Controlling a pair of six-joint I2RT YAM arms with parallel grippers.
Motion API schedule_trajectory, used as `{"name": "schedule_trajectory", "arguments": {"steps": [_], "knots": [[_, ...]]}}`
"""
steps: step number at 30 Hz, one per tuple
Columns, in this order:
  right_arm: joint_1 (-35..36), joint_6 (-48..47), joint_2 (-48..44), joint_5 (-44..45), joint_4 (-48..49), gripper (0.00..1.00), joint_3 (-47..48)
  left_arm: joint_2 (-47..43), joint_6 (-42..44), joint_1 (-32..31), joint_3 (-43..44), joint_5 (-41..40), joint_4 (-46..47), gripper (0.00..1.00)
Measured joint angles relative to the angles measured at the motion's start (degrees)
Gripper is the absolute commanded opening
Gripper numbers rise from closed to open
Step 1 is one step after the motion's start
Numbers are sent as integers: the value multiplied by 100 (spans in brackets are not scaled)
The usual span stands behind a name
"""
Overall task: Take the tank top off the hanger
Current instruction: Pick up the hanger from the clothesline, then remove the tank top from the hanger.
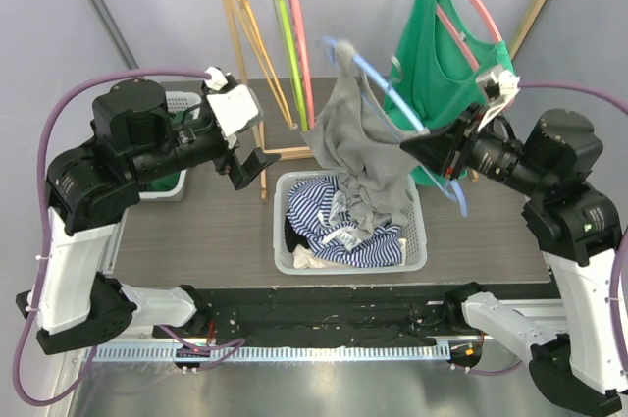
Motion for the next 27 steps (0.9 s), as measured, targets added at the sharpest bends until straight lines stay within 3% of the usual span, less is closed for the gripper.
{"name": "schedule_trajectory", "arguments": {"steps": [4, 12, 27], "knots": [[0, 170, -568, -195, -328, 1, -595, -70, 24, 0, 85, 31, -13, 100], [0, 227, -1545, -887, -389, 1, -872, -55, 129, 2, 382, 354, -4, 100], [-2, -186, -798, -2098, -946, 1, -973, -70, 468, 4, 262, 1661, 160, 100]]}}
